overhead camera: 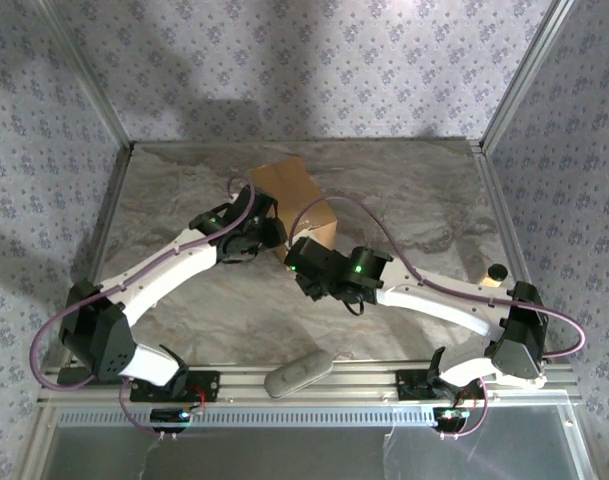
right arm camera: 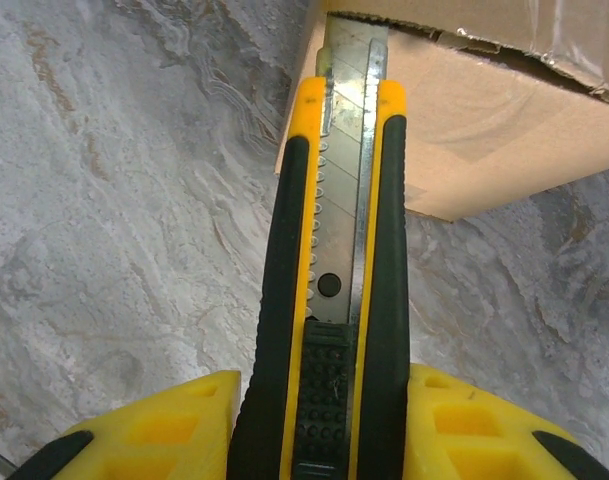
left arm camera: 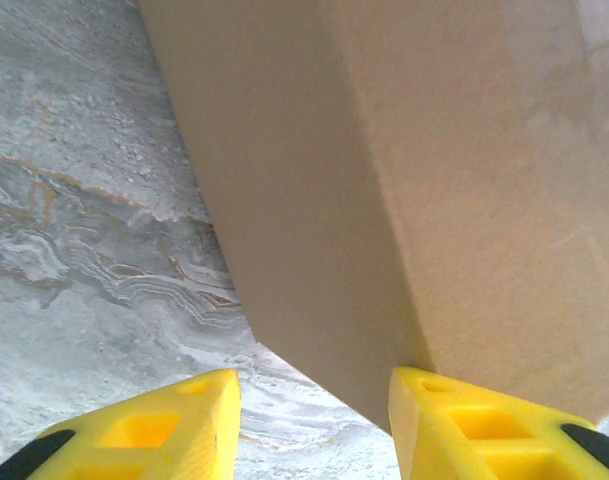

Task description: Unpack the express box

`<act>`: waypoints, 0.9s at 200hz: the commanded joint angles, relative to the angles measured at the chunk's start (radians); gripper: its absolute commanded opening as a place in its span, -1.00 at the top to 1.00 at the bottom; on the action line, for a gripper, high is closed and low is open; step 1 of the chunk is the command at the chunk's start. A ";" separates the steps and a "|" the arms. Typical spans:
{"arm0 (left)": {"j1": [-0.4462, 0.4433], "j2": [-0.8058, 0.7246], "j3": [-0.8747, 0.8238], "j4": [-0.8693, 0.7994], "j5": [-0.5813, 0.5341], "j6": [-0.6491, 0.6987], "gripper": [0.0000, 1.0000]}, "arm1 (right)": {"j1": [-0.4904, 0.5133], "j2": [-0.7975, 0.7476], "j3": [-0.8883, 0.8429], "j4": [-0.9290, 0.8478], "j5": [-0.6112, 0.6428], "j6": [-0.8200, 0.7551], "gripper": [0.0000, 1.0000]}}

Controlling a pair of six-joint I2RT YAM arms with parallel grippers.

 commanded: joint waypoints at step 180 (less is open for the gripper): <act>0.044 0.029 0.031 0.150 -0.019 0.142 0.06 | 0.095 -0.006 0.050 -0.023 0.012 -0.025 1.00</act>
